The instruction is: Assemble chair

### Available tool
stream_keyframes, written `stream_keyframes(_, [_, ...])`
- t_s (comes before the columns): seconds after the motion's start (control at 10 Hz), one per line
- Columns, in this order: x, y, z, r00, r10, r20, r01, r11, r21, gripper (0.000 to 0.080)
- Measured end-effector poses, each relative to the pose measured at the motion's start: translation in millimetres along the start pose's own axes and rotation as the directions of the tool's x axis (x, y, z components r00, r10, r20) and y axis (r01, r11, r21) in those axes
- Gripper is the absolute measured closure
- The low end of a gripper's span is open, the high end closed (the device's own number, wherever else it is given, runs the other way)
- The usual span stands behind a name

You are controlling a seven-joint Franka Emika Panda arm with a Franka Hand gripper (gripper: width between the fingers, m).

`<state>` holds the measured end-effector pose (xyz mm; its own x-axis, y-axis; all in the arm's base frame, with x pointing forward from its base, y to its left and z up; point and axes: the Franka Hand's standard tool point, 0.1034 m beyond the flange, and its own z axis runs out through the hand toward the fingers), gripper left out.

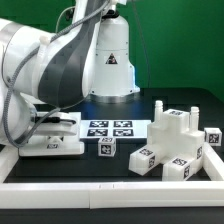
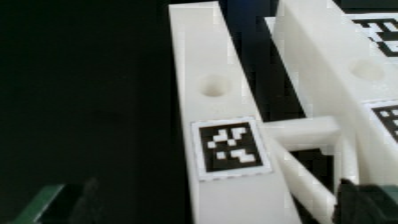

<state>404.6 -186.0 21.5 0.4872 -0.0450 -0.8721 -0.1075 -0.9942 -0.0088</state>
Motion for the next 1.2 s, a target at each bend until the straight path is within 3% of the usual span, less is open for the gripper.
stream_keyframes(0.3, [-0.4, 0.9, 11.9, 0.999, 0.006, 0.037, -0.006, 1.000, 0.005, 0.0151])
stream_keyframes(0.6, [-0.5, 0.4, 12.1, 0.999, 0.005, 0.038, -0.005, 1.000, 0.005, 0.0162])
stream_keyframes(0.8, [-0.6, -4.7, 12.9, 0.999, -0.009, 0.043, 0.008, 1.000, 0.014, 0.0495])
stream_keyframes(1.1, [-0.5, -7.5, 13.1, 0.999, -0.014, 0.047, 0.013, 1.000, 0.011, 0.0507])
stream_keyframes(1.2, [-0.6, -10.9, 5.2, 1.000, -0.019, 0.021, 0.019, 1.000, -0.001, 0.0513])
